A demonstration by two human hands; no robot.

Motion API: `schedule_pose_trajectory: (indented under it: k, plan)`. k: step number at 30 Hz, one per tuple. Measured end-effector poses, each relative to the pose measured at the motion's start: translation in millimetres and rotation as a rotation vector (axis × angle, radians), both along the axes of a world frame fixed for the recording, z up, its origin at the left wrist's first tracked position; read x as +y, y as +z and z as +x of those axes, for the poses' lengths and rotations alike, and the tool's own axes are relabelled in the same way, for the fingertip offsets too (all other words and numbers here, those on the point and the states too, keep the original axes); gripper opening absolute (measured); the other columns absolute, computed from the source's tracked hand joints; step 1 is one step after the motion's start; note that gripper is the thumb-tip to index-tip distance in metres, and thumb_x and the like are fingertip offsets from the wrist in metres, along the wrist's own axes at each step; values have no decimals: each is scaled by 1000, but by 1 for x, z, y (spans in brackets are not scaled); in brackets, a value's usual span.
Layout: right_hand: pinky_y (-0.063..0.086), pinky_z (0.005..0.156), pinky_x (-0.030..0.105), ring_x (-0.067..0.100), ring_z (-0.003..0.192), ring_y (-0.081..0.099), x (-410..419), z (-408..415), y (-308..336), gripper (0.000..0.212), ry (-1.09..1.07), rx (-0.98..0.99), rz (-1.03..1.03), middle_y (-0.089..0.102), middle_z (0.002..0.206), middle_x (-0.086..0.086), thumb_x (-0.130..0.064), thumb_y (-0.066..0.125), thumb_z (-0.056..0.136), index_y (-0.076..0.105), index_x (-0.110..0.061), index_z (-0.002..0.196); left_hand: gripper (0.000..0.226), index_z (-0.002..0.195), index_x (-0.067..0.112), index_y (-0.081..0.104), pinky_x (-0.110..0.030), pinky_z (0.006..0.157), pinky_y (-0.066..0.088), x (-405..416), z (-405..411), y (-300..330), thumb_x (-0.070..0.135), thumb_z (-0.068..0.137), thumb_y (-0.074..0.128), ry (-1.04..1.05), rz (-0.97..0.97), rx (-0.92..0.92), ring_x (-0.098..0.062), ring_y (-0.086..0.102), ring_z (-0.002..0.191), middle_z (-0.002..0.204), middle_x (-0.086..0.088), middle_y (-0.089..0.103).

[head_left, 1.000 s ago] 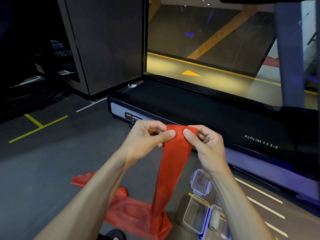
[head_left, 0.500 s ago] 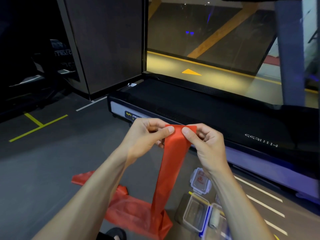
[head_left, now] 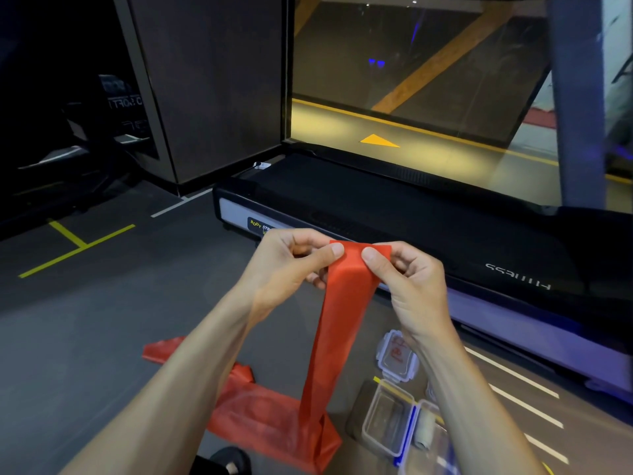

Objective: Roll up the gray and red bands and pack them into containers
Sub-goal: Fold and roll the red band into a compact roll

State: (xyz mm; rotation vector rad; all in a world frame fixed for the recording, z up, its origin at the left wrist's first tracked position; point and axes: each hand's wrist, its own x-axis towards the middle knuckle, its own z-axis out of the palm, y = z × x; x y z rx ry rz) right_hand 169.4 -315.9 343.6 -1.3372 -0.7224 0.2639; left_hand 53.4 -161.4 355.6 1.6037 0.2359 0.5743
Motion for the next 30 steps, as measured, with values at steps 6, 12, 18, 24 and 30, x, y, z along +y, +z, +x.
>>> schedule_pose_trajectory:
  k: [6,12,18,24,30]
  plan:
    - [59,73,29,15,77,71,0,0,0,5,5,4,3,76,81,5,-12,74,90,75,-7,91,10,90,3,77,-30,62,59,0,0,0,11,93,72,6,19,-7,-28,66,69,80,-29,71]
    - [57,73,30,15,77,69,0,1,-1,6,3,-4,9,75,80,5,-12,75,89,75,-6,90,11,90,2,77,-30,62,58,0,0,-1,10,94,71,6,43,-22,-28,67,69,79,-28,71]
    - [56,75,36,18,78,68,0,2,-2,6,-2,-6,17,75,81,8,-10,76,88,75,-5,90,13,90,1,77,-29,60,57,0,1,-2,11,94,71,24,90,-44,-27,67,66,77,-25,72]
    - [56,76,37,16,79,69,-1,2,-2,5,-4,-21,15,75,81,5,-12,76,89,76,-7,89,13,87,4,77,-30,62,54,0,2,-4,14,94,71,49,158,-78,-18,65,62,72,-12,73]
    - [58,80,36,18,81,72,-5,7,2,9,-3,-65,16,78,85,8,-13,71,92,78,-6,92,17,84,2,76,-26,68,54,0,-1,0,11,97,68,43,198,-135,-12,65,69,74,-5,72]
